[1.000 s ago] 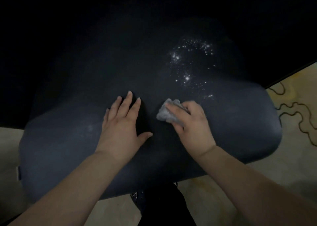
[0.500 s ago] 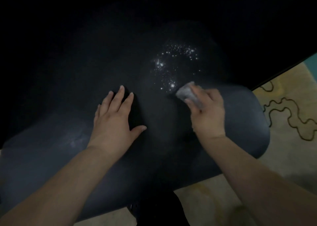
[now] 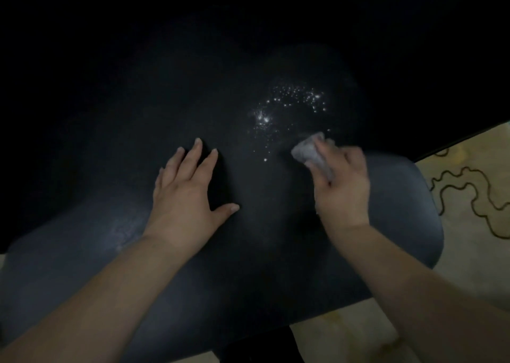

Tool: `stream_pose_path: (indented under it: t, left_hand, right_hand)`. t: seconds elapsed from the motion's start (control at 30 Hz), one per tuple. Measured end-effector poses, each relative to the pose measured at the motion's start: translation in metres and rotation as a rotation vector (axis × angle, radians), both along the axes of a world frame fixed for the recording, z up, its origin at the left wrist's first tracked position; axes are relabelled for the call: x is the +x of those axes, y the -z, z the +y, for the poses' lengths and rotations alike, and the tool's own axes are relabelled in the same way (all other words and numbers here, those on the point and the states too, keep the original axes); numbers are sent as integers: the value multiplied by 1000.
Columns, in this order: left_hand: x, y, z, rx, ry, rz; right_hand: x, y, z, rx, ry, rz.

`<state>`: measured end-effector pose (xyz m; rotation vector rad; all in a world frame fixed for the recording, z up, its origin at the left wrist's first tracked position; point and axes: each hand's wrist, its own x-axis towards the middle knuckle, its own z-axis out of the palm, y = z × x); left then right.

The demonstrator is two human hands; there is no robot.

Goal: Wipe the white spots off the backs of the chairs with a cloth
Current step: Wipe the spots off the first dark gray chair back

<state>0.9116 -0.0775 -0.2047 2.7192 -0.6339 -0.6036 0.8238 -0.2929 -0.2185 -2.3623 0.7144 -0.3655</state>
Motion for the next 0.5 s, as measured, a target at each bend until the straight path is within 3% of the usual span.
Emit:
stream_pose_path:
  t: [0.07,0.2,0.37,0.5]
  left_hand:
    - [1,0,-2,5,0,-1]
    - [4,0,-10,-18,-7,-14]
    - [17,1,-12,-28,7,-23]
    - [22,2,-14,-23,0,-26]
  right_hand:
    - [-10,-2,21,0,-118,62]
    - [22,-2,32,71,-309,-5]
    - [34,9,10,11,-95,-43]
    - [14,9,34,-75,-148,-64]
